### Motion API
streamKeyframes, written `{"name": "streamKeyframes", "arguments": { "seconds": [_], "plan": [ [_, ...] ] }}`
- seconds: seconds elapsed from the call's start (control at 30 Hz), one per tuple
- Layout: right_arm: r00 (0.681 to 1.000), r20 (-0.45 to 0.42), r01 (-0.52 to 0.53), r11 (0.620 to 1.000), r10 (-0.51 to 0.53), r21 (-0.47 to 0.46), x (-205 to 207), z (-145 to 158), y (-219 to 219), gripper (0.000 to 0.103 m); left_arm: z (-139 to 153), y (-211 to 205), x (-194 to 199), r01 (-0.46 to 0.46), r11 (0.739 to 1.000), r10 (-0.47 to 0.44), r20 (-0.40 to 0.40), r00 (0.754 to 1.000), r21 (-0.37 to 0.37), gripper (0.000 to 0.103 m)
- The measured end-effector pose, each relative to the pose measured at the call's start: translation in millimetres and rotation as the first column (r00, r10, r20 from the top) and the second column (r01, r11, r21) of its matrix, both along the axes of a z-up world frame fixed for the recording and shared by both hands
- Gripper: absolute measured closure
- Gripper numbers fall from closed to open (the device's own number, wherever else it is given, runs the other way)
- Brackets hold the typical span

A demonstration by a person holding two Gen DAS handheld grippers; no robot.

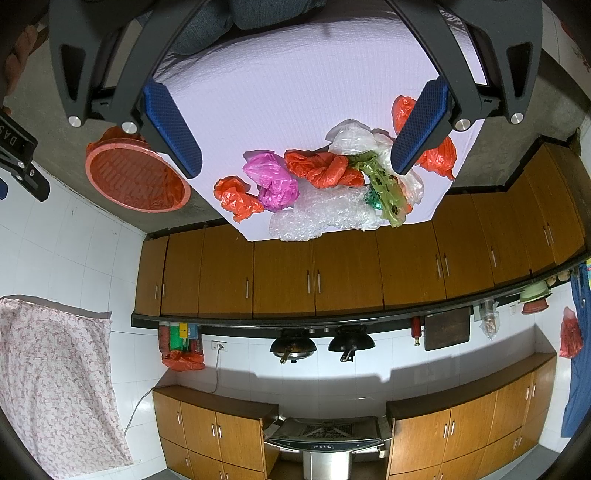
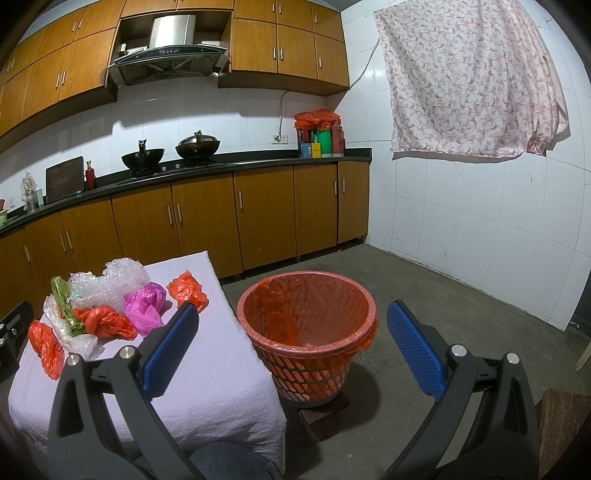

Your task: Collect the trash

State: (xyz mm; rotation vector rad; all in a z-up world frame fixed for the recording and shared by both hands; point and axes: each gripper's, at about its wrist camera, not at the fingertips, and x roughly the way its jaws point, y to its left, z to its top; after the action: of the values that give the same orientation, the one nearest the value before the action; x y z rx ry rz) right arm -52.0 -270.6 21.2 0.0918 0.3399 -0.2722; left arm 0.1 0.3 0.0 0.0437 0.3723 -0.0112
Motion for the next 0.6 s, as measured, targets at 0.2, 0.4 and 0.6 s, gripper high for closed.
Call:
{"name": "streamKeyframes", "arguments": {
  "seconds": [0.2, 0.4, 0.6],
  "plan": [
    [1.0, -0.001, 0.0, 1.0, 0.0, 0.0, 0.0, 0.0, -0.3, 0.004, 0.0, 0.1, 0.1, 0.0, 1.0, 0.0, 0.0, 1.0, 0.0, 0.002],
    [1.0, -0.001, 0.0, 1.0, 0.0, 0.001, 0.4, 0.0, 0.1, 0.004, 0.0, 0.1, 0.1, 0.0, 1.0, 0.0, -0.001, 1.0, -0.001, 0.002],
    [1.0, -0.002, 0.001, 1.0, -0.001, 0.0, 1.3, -1.1, 0.9, 0.004, 0.0, 0.1, 0.1, 0.0, 1.0, 0.0, -0.001, 1.0, -0.001, 0.002]
  ]
}}
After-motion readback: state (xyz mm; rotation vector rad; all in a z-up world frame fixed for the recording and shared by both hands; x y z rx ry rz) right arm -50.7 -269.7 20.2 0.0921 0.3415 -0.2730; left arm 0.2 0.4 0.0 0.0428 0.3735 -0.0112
